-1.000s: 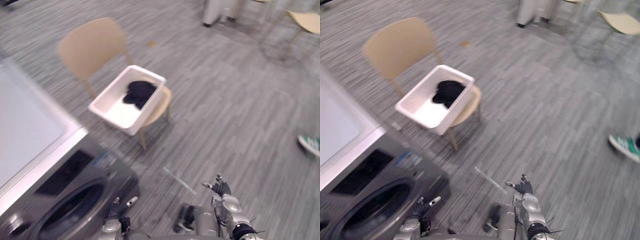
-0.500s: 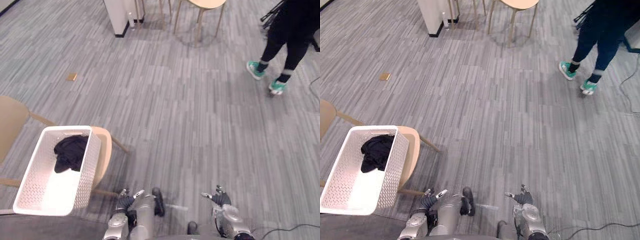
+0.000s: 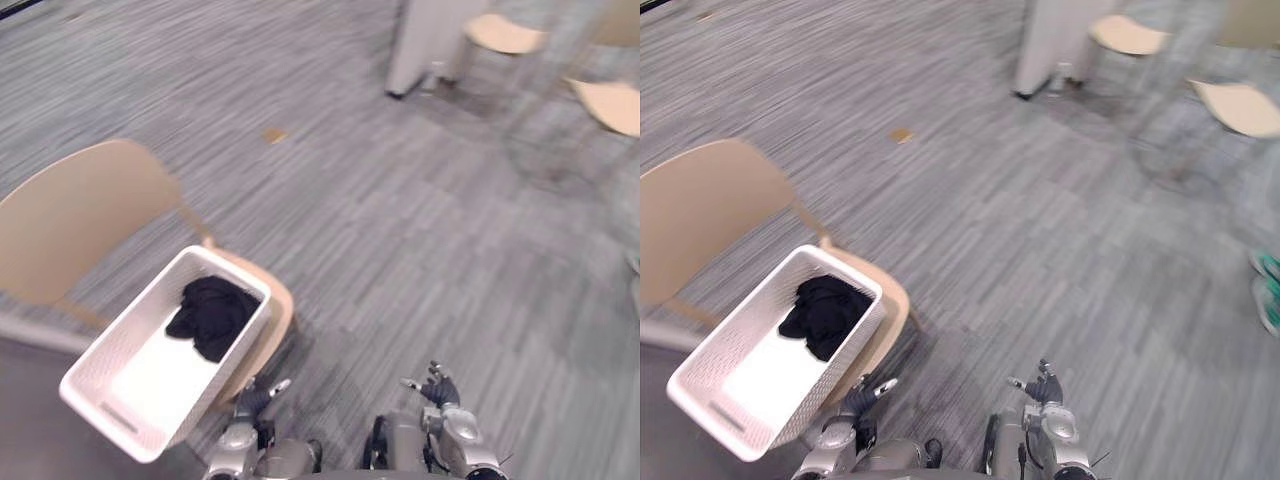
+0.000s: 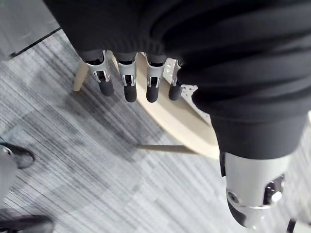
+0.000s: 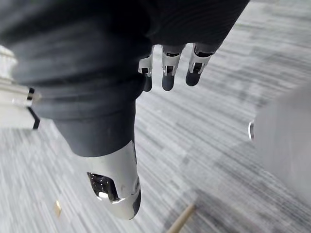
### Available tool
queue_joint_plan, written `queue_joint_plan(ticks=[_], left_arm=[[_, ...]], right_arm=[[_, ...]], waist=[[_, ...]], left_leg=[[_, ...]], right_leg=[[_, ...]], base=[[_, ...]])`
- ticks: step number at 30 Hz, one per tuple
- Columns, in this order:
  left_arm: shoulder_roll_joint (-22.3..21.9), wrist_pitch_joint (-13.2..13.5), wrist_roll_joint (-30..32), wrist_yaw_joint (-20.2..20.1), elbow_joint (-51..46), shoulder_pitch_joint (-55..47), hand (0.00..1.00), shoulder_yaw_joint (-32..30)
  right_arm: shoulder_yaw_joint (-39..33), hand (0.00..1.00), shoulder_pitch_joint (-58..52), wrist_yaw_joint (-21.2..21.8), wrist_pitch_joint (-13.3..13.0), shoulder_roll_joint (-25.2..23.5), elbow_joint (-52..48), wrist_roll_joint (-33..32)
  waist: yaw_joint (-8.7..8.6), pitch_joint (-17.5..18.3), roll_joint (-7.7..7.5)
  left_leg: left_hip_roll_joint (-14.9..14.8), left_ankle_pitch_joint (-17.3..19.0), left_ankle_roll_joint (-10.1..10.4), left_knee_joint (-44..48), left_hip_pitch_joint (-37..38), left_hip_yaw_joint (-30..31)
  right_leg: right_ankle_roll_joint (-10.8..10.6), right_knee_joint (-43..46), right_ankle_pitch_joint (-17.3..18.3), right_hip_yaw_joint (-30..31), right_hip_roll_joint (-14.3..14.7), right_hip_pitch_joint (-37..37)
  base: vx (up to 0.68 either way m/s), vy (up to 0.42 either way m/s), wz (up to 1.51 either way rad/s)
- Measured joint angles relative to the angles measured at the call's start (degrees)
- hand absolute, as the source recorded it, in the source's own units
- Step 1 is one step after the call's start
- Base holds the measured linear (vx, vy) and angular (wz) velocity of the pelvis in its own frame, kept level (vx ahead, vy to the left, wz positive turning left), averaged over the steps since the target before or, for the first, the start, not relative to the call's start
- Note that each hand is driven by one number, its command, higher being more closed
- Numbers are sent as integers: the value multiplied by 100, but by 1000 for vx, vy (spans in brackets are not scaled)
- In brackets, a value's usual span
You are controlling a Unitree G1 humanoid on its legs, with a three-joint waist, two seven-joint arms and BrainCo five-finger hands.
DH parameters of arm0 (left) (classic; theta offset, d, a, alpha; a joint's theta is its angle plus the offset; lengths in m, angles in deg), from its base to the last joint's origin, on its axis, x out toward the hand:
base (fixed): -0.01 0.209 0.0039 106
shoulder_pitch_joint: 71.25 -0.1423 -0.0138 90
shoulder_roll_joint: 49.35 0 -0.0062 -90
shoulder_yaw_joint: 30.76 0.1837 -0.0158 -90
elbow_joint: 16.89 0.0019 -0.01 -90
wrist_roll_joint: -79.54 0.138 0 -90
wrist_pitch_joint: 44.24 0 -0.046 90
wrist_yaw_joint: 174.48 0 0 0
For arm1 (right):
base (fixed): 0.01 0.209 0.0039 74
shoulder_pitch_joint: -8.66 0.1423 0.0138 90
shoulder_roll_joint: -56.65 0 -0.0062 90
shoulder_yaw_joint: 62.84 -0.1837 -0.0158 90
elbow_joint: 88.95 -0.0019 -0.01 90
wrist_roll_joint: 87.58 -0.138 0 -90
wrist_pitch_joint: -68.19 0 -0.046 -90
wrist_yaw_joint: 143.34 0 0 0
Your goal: Pick up the laundry basket with both hands and put the clothes into the washing machine.
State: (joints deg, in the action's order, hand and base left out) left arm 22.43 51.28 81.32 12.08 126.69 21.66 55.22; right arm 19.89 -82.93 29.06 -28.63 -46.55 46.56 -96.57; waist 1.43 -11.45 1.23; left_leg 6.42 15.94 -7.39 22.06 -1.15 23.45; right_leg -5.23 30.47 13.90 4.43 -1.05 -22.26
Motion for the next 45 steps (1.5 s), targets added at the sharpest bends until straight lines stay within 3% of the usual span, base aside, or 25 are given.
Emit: queue_joint_plan(ticks=[1,2,3,5,8,9,11,12,14,15,18,21,22,23,24,26,28,30,32,37,38,43,45], left_arm=[[-67,9,3,-3,-4,0,0,-1],[-123,-2,11,5,23,26,0,57],[-95,5,33,-28,15,25,0,138],[-114,26,39,3,-8,37,0,117],[-127,63,33,1,-20,89,0,119],[-165,63,33,7,-19,87,0,117],[-80,65,34,103,-26,-25,0,185],[-70,66,33,112,-26,-37,0,206],[54,60,31,121,-2,-142,0,443],[80,55,31,120,5,-150,0,453],[315,55,31,120,85,-258,0,623],[522,68,44,126,106,-431,0,687],[621,72,46,124,104,-457,0,697],[642,83,49,124,103,-458,0,711],[782,119,57,125,102,-464,0,691],[926,151,62,121,102,-422,0,666],[944,192,107,114,103,-427,0,668],[844,270,132,92,147,-400,0,701],[832,273,132,86,151,-465,0,674],[945,359,108,55,137,-241,0,612],[951,386,89,24,104,-93,0,611],[944,426,-159,19,99,241,0,610],[957,473,-227,85,101,319,0,611]], right_arm=[[-67,0,-76,-17,-9,-12,-13,-11],[-77,0,-209,-45,-2,15,36,-46],[-80,0,-184,-58,9,34,38,-63],[-123,0,-154,-123,-26,20,-179,-75],[-138,0,-191,-155,-58,10,-360,-174],[-139,0,-225,-178,-66,7,-419,-176],[-195,0,-137,-233,-143,-24,-409,-187],[-194,0,-118,-233,-149,-23,-391,-189],[-268,0,78,-251,-171,2,-348,-186],[-322,0,109,-251,-167,12,-351,-184],[-394,0,127,-382,-163,-21,-454,-48],[-349,0,21,-596,-143,83,-1236,387],[-318,0,-23,-627,-144,164,-1552,642],[-296,0,-6,-639,-147,220,-1655,811],[-287,0,29,-666,-144,279,-1872,1236],[-178,0,55,-701,-142,500,-2117,1836],[-101,0,55,-697,-140,683,-2237,2156],[47,0,242,-644,-75,1096,-2222,2404],[422,0,468,-541,-35,1344,-2218,2606],[1249,0,1387,-213,-50,1672,-1603,2999],[1495,0,1894,-204,-40,1813,-1212,3067],[1904,0,3207,-226,-38,2249,-524,3208],[1993,0,3751,-236,-41,2294,-126,3208]], waist=[[-46,24,-7],[-30,34,110],[-11,64,181],[135,137,286],[77,141,276],[89,148,247],[125,275,55],[121,291,41],[100,391,7],[101,387,-3],[104,415,-122],[78,384,-176],[31,391,-193],[-20,387,-201],[-70,382,-239],[-72,369,-317],[-80,381,-388],[-128,298,-217],[-58,297,-123],[-48,109,-37],[13,-103,15],[284,-448,301],[298,-540,366]], left_leg=[[50,195,330,235,-3,201],[29,598,771,640,-48,398],[-74,593,792,742,-122,399],[-341,347,1177,681,-308,256],[-688,-76,1415,357,-381,-277],[-753,-168,1416,363,-447,-540],[-1037,-553,1343,173,-682,-2189],[-1047,-571,1336,142,-694,-2296],[-1178,-615,1256,-316,-810,-3279],[-1170,-633,1226,-417,-807,-3310],[-982,-709,1104,-626,-666,-3121],[-796,-713,1061,-641,-423,-3130],[-764,-652,906,-643,-384,-3071],[-762,-615,843,-665,-369,-3004],[-745,-595,811,-828,-360,-2874],[-790,-598,816,-915,-453,-2623],[-708,-648,908,-864,-589,-2445],[-825,-718,1029,-866,-755,-2134],[-961,-837,1202,-1100,-824,-2016],[-1098,-1460,1385,-1588,-1396,-1390],[-1097,-1638,1414,-1727,-1497,-1215],[-1126,-2159,1484,-2285,-1798,-779],[-1136,-2330,1502,-2465,-1935,-638]], right_leg=[[-142,-566,-313,347,-51,95],[-136,-672,-898,121,-212,235],[-65,-575,-852,-40,-204,260],[124,-444,-692,-706,-359,354],[329,-502,-566,-1756,-648,884],[347,-549,-555,-1920,-715,1015],[348,-944,-553,-2427,-908,1423],[347,-985,-554,-2446,-916,1434],[276,-1363,-597,-2847,-951,1556],[216,-1446,-637,-2943,-949,1608],[174,-1241,-657,-3067,-1124,1713],[187,66,-661,-2754,-1521,1338],[251,518,-702,-2381,-1551,1118],[260,671,-667,-2154,-1506,984],[120,674,-351,-1604,-1354,840],[4,-182,-113,-711,-851,823],[-30,-1018,-352,-305,-698,978],[-24,-1158,-454,-583,-608,998],[78,-1365,-593,-711,-455,970],[274,-1789,-925,-1391,-290,726],[307,-1755,-948,-1555,-299,635],[365,-1735,-1007,-1949,-313,293],[369,-1620,-1003,-2033,-332,82]], base=[[434,-326,265],[409,-331,238],[301,-272,197],[249,-317,136],[147,-235,207],[84,-99,196],[85,-43,176],[71,17,139],[66,39,106],[39,62,87],[27,113,48],[-10,139,14],[-20,105,26],[-18,11,42],[-19,-36,42],[-53,-122,53],[-80,-176,62],[-106,-221,59],[-90,-172,18],[-78,-134,61],[-85,-94,81],[-82,-55,45],[-79,-48,31]])
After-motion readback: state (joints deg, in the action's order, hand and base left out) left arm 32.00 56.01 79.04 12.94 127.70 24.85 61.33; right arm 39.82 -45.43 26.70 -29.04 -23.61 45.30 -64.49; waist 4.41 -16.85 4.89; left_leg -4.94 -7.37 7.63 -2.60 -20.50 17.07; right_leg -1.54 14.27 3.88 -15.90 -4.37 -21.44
